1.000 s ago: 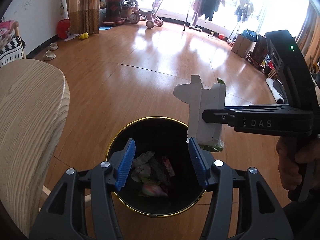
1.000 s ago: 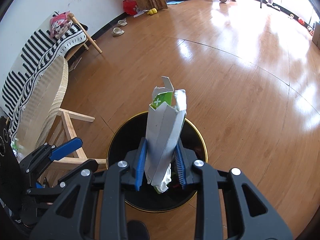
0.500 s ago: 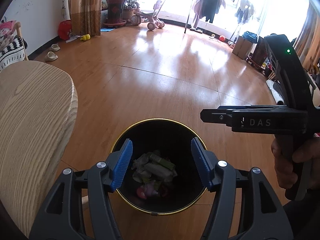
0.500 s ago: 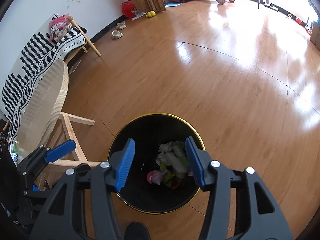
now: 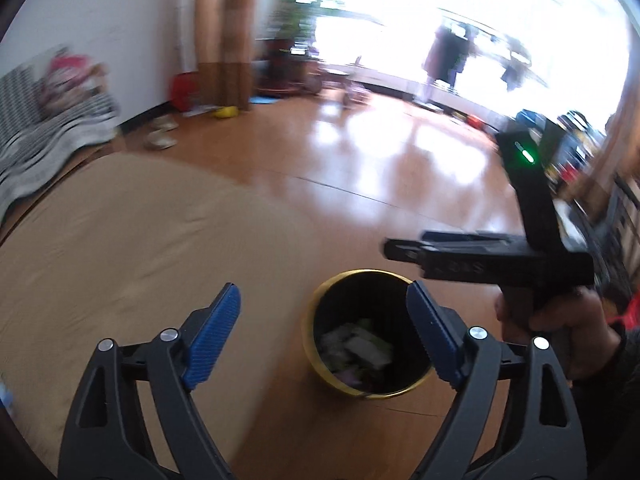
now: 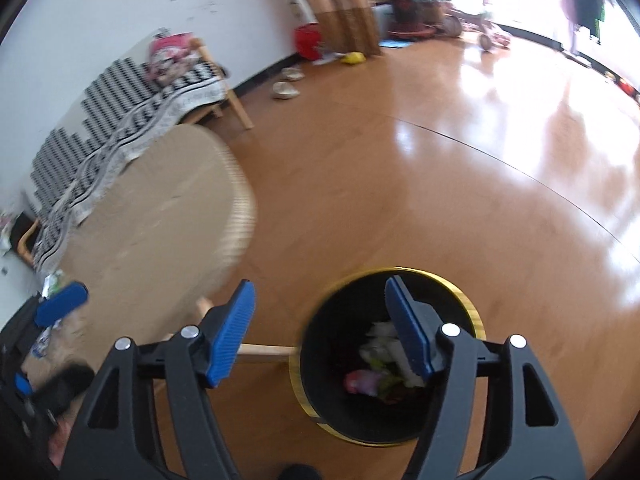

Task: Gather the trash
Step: 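Move both open tools back over the table toward the trash pile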

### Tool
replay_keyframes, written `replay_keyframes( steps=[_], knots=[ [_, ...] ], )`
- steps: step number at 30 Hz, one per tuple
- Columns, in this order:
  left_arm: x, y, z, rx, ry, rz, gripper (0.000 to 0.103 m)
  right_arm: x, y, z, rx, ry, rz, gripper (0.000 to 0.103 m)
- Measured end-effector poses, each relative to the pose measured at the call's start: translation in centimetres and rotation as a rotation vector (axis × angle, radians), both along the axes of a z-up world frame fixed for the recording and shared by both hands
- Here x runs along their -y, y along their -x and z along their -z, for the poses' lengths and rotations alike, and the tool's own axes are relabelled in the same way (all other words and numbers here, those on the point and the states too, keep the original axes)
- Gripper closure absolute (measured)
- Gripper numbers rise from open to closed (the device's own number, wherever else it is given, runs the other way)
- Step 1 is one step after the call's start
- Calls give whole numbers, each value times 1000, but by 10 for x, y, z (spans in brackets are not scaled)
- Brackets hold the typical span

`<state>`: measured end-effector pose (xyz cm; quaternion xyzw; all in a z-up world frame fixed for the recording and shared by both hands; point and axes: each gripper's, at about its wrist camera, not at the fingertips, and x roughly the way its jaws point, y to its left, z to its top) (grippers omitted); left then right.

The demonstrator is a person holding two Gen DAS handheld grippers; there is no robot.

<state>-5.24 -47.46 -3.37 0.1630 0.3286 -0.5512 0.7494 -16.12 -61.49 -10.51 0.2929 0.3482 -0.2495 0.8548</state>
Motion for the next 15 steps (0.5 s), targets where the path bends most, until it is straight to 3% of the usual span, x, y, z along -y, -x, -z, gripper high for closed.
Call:
replay_keyframes(
  steps=[5,15],
  knots=[
    [-89,-56,-26,-27,39,-239,17,-56,-71,-21,54,2,-158,37],
    [-289,-145,-38,13,-1,-693,12,-201,-199,-45,71,23,-531,37]
  ],
)
